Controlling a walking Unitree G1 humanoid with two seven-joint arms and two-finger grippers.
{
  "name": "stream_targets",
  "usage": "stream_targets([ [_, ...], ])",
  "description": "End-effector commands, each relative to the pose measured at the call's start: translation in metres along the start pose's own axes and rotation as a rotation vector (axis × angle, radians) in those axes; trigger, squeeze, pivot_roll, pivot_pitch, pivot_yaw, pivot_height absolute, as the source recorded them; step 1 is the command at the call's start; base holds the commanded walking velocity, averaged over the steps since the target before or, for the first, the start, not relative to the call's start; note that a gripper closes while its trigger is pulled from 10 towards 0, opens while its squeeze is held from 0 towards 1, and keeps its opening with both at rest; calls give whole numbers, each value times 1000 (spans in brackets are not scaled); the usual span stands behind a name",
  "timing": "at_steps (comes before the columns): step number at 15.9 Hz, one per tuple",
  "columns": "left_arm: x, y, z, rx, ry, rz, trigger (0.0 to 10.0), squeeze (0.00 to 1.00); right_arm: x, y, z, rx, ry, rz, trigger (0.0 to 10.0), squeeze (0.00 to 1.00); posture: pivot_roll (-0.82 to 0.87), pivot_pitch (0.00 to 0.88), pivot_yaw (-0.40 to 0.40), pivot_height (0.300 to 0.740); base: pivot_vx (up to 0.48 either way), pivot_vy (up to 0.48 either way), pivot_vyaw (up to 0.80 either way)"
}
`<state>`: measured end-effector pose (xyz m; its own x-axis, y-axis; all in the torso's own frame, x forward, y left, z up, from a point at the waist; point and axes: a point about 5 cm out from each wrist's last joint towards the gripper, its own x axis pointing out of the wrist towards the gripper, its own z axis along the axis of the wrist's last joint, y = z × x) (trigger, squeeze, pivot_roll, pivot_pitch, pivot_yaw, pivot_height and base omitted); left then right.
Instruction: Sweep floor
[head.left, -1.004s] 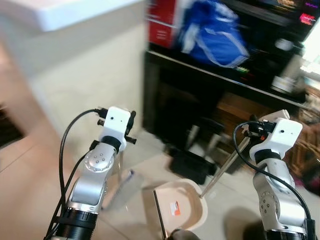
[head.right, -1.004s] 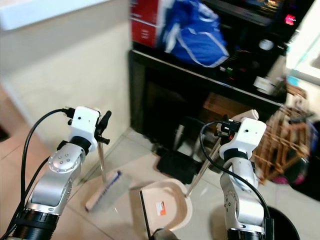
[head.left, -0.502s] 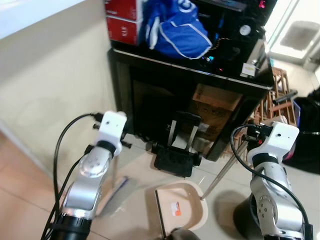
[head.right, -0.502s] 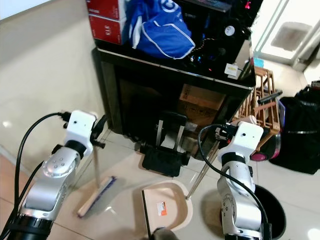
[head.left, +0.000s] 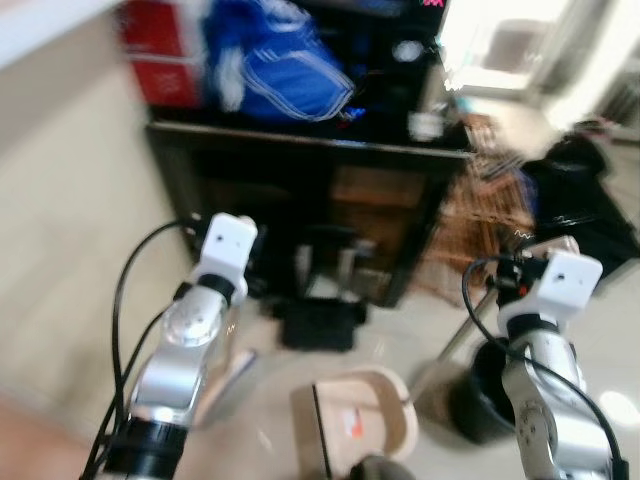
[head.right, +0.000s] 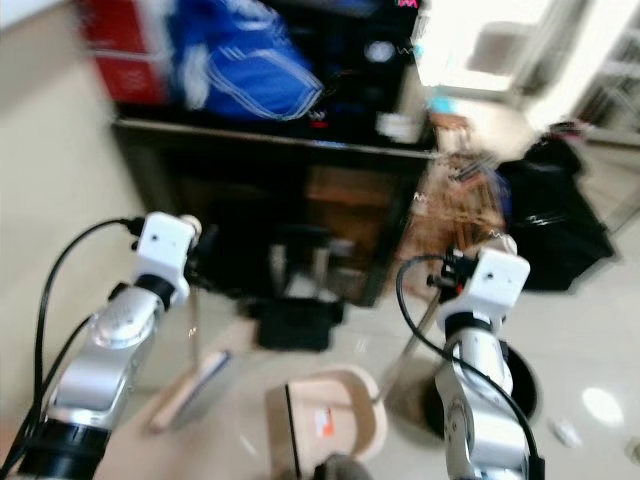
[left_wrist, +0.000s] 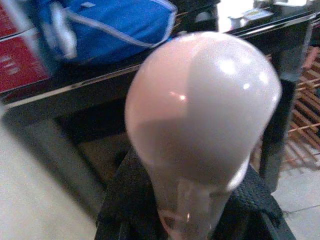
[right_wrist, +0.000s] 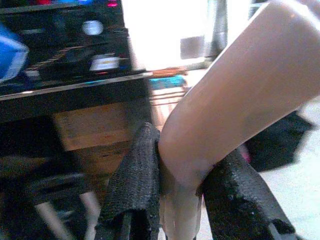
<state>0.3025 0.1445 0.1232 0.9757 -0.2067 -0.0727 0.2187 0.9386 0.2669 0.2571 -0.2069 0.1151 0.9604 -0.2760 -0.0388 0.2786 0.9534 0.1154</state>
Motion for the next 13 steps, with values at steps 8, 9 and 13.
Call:
stream_targets([
  [8,-4,1,2,2,-34,19,10000,0,-3,3,4,-30,2,21,10000,0,-15,13,-23,740,0,0,-800],
  [9,-4,0,1,7,-36,18,10000,0,-3,3,4,-35,8,22,10000,0,-16,14,-24,740,0,0,-800],
  [13,-5,0,-1,16,-37,29,10000,0,-2,3,4,-40,14,29,10000,0,-12,26,-30,740,0,0,-800],
])
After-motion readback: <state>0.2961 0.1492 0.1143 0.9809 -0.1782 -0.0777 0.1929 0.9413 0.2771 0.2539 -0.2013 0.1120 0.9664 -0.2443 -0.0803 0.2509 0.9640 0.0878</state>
